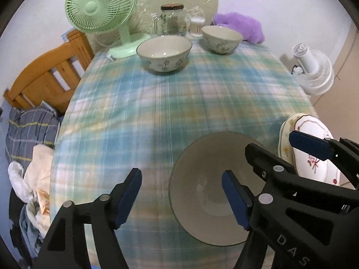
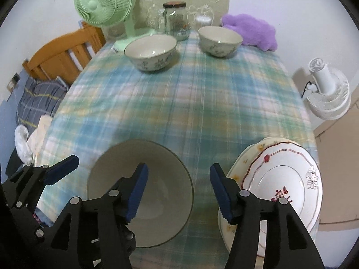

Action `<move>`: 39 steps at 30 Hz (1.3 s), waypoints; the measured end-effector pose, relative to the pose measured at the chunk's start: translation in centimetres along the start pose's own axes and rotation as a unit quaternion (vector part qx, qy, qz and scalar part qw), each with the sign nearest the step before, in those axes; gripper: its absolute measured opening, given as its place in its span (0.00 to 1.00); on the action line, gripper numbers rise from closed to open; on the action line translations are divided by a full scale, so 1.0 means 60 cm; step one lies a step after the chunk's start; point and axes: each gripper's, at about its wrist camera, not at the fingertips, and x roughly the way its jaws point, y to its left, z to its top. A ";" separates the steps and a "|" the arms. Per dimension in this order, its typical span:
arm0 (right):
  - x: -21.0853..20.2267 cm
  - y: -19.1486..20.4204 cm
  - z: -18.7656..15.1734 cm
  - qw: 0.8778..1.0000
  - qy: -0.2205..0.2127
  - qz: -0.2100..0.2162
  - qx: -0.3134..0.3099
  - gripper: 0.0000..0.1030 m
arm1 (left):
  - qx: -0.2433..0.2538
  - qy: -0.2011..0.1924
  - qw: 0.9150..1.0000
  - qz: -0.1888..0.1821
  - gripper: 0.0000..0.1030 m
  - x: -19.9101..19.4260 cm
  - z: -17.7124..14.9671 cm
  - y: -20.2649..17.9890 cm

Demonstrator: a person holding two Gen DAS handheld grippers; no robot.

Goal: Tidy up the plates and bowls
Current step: 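Lower the bowl onto the table beside the plate stack and open both tools, then move both tools toward the floral bowl by the green fan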

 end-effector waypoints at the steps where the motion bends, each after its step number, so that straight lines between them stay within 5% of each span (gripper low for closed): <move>1: -0.006 0.003 0.002 1.000 -0.004 -0.003 0.006 0.63 | -0.001 -0.003 1.000 -0.009 0.76 -0.005 0.003 0.006; 18: -0.080 0.039 0.094 0.994 -0.087 -0.022 0.054 0.68 | -0.010 -0.088 0.996 -0.011 0.75 -0.067 0.101 0.054; 39: 0.027 -0.018 0.276 0.995 -0.090 0.025 -0.020 0.68 | -0.086 -0.086 0.990 0.068 0.75 0.038 0.263 0.047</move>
